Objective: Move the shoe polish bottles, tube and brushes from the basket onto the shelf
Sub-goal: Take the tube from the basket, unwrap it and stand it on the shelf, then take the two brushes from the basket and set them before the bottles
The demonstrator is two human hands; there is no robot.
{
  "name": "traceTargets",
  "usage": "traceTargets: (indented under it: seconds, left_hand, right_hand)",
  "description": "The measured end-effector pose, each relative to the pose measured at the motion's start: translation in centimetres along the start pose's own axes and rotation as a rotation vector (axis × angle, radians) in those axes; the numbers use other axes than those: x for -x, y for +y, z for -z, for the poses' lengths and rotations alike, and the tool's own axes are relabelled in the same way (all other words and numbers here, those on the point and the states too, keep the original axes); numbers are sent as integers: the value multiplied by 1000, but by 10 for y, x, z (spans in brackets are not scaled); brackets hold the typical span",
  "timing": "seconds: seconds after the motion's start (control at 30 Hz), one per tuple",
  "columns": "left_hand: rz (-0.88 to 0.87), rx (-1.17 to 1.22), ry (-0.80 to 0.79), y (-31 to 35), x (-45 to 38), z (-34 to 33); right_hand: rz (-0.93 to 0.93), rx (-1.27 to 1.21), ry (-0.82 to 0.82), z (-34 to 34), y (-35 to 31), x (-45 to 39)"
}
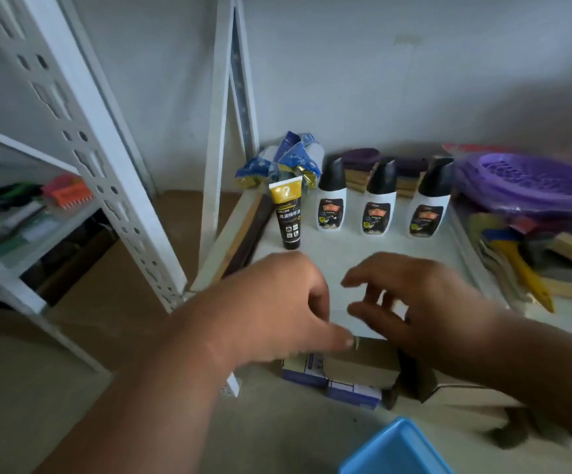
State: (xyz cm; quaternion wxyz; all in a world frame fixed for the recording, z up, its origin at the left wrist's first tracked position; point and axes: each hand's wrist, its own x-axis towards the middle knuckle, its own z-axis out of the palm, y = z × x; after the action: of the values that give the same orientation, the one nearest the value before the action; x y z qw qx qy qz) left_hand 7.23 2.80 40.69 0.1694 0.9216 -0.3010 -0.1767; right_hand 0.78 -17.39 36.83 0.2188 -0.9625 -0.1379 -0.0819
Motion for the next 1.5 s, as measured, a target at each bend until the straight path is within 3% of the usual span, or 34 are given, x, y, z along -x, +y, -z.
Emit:
traceTargets:
  seconds: [0.13,0.4,0.63,0.77,0.9,1.0,1.13,1.3,1.5]
  left_hand:
    - [-94,-26,-245,19,-16,-85]
    - [-1,146,-332,-21,-79,-256]
    - [126,138,-448,-50,-111,-399]
    - [40,-62,-522,-56,-99,-466]
    - [-73,-314,-609,-63,-83,-502]
    - [-45,-326,-608,-72,-78,-513]
    - [86,-121,-554,-80,-80,-508]
    - [302,453,-499,-84,-83,-478]
    - [514,943,-274,-70,-76,-400]
  right_hand:
    - [-102,-140,-142,-64,35,58]
    - [-355,-198,-161,-190,126,128]
    - [-702,-77,-606,-298,186,188]
    - [-710,75,-887,-348,190,242]
    - [-675,167,-798,-373,182,264]
    - [-600,206,-793,-382,181,265]
    - [-598,184,-768,-384,181,265]
    - [-732,-35,-766,-359,175,252]
    - [-741,-253,-562,-291,145,210]
